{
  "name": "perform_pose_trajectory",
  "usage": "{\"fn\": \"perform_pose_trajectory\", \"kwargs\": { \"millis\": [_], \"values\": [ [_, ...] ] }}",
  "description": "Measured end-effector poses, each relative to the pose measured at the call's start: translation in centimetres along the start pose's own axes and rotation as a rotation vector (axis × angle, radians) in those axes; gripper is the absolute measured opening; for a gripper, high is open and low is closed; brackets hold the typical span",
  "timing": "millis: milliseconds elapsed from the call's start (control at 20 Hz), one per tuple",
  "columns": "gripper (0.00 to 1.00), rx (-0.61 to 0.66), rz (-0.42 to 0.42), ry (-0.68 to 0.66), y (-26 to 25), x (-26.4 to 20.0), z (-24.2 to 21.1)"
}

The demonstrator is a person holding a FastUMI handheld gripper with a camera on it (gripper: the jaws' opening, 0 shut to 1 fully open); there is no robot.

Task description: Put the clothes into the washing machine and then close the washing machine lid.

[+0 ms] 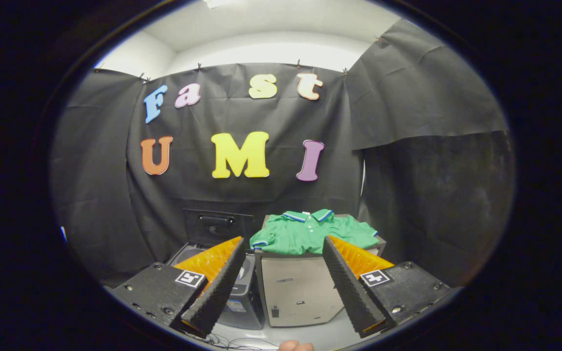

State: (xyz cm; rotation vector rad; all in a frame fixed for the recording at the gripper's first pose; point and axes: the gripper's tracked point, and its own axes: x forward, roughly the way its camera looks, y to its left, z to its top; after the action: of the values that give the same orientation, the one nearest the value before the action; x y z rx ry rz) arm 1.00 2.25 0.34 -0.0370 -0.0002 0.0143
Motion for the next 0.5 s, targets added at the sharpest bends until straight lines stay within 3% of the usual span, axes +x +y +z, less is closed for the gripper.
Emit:
{"fn": "perform_pose_trajectory", "kwargs": {
  "millis": [500],
  "values": [
    [1.0,0.019,-0.059,0.003,-1.5,3.3,2.9]
  ]
}}
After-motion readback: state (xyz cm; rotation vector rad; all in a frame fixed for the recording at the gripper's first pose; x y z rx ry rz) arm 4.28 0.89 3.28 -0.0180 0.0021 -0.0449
